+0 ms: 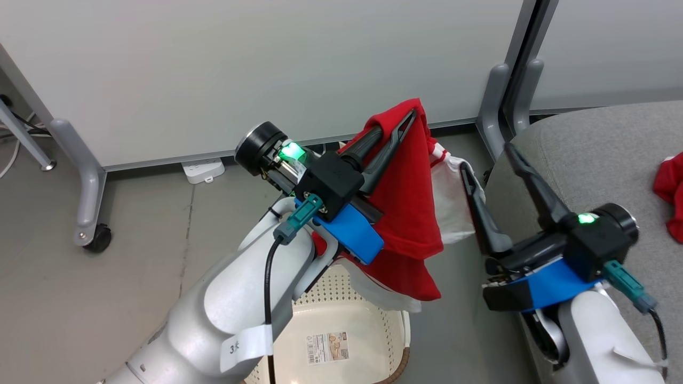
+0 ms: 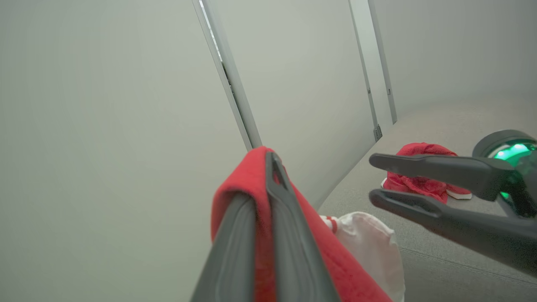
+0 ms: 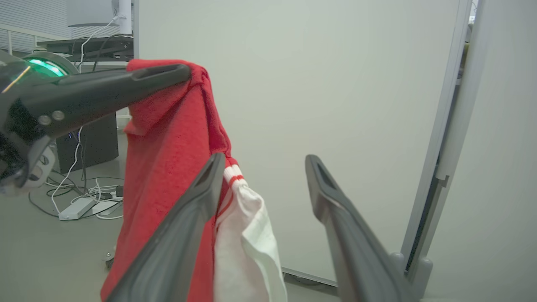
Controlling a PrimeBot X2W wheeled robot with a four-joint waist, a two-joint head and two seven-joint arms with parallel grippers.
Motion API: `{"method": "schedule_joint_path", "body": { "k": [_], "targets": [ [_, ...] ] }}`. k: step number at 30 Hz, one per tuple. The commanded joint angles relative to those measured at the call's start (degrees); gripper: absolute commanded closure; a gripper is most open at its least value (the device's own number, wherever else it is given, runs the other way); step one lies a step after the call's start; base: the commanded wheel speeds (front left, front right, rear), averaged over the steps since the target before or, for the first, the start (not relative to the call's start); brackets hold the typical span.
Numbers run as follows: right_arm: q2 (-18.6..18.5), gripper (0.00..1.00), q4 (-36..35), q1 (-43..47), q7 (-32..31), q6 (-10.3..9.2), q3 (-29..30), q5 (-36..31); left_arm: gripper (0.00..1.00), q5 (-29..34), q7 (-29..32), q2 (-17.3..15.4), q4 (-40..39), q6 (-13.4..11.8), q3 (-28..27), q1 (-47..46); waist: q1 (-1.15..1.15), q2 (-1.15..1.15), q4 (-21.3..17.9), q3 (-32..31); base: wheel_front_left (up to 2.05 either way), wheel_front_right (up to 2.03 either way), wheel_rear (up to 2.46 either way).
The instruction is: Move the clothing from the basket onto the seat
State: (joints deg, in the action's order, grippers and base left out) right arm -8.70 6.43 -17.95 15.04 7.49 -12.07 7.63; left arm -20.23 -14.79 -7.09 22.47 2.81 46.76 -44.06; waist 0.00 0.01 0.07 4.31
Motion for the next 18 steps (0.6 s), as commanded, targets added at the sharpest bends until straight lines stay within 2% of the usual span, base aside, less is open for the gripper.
{"method": "schedule_joint_path", "body": {
  "k": [1,8,18],
  "targets": [
    [-0.51,0.0,0.45,-1.18,0.22,0.01,-1.14,0.25,1.0,-0.24,-0.08,0.01,0.02,-0.27,-0.07,-0.49,0.0,-0.01,0.16,0.28,0.0,0.0,0.0],
    [-1.29,0.0,3.31,-6.06,0.22,0.01,-7.41,0.3,1.0,0.25,-0.18,0.68,-0.37,-0.46,0.68,-1.44,0.0,-0.01,1.05,1.73,0.0,0.0,0.0],
    [-1.9,0.0,8.18,-10.79,0.22,0.01,-10.09,-1.49,1.0,0.84,-0.33,1.61,-1.15,-0.5,2.23,-1.85,0.0,-0.01,2.33,3.03,0.0,0.0,0.0]
  ]
}}
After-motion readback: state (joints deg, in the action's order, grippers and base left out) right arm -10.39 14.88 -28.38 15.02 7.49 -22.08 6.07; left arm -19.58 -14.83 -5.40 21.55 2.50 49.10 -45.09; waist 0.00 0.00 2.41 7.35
